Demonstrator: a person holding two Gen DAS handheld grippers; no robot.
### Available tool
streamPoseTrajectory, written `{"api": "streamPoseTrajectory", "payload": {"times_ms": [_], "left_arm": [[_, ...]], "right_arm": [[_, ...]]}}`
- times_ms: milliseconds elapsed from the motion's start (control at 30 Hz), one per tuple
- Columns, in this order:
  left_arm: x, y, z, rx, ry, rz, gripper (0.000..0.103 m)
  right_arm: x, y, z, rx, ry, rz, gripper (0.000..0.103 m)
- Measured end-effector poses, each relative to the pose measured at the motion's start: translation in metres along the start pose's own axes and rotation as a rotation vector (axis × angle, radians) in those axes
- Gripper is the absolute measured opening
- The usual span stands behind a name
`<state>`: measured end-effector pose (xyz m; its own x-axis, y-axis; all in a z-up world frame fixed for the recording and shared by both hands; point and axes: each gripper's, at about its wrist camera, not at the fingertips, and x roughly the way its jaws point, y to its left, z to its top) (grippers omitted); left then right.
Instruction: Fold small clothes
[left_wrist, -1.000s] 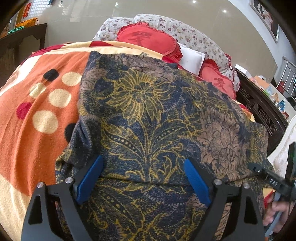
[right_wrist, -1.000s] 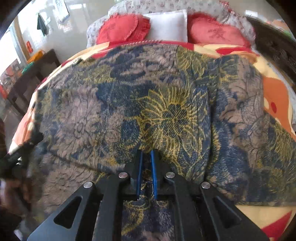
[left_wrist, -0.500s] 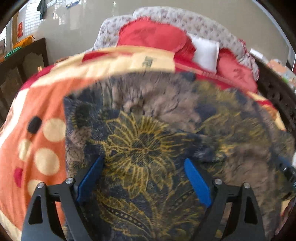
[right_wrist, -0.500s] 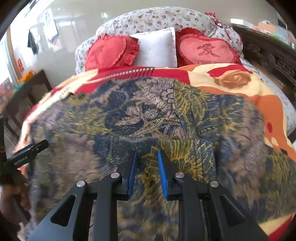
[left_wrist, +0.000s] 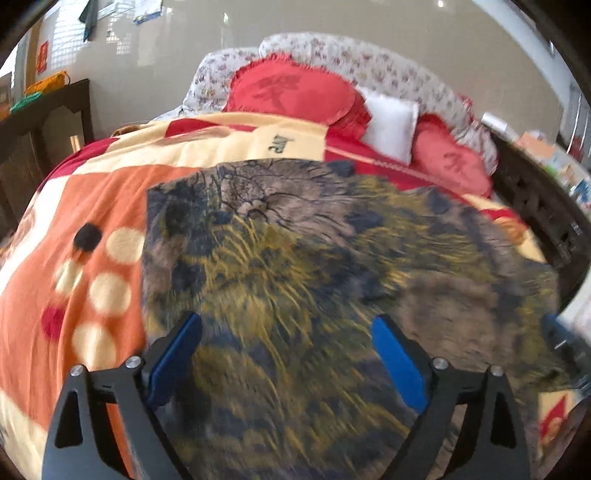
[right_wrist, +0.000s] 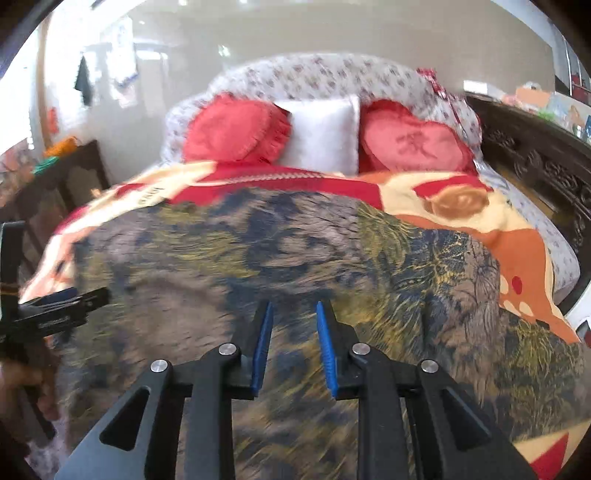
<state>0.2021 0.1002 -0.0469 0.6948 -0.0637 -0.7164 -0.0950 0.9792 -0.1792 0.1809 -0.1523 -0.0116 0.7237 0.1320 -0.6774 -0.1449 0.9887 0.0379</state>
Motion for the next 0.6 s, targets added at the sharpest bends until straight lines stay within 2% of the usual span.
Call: {"api": "streamPoseTrajectory", "payload": {"times_ms": [67,133,167,200,267,333,433,533,600], "left_arm": [[-0.002,-0.004,-0.013,-0.015,0.029,-0.025,0.095],[0.014,-0.012,-0.026,0.023,0.101,0.001,0.095],[0.023,-0.015,-0.031,0.06,0.131,0.034,0.095],[0.02,-0.018,-0.034,0.088,0.108,0.04,0.096],[0.015,-0.019,-0.034,0.078,0.111,0.031,0.097],[0.008,-0.018,-0.038,0.057,0.107,0.024,0.097],[-0.008,-0.016,-0.058,0.032,0.056,-0.004,0.1],[-0.013,-0.018,-0.065,0.038,0.04,-0.011,0.103],[-0.008,-0.016,-0.065,0.029,0.062,-0.016,0.103]], "right_arm": [[0.012,0.01,-0.013,-0.021,0.075,-0.001,0.0],[0.037,0.014,-0.031,-0.046,0.182,-0.035,0.0],[0.033,0.012,-0.032,-0.04,0.158,-0.019,0.0],[0.025,0.006,-0.027,-0.011,0.152,0.0,0.0],[0.001,-0.012,-0.02,0.051,0.128,0.01,0.0],[-0.033,-0.046,-0.019,0.126,0.057,0.014,0.002],[-0.082,-0.125,-0.04,0.299,-0.034,-0.003,0.017],[-0.111,-0.215,-0.077,0.519,-0.062,-0.061,0.019],[-0.122,-0.272,-0.112,0.66,-0.047,-0.115,0.019]]}}
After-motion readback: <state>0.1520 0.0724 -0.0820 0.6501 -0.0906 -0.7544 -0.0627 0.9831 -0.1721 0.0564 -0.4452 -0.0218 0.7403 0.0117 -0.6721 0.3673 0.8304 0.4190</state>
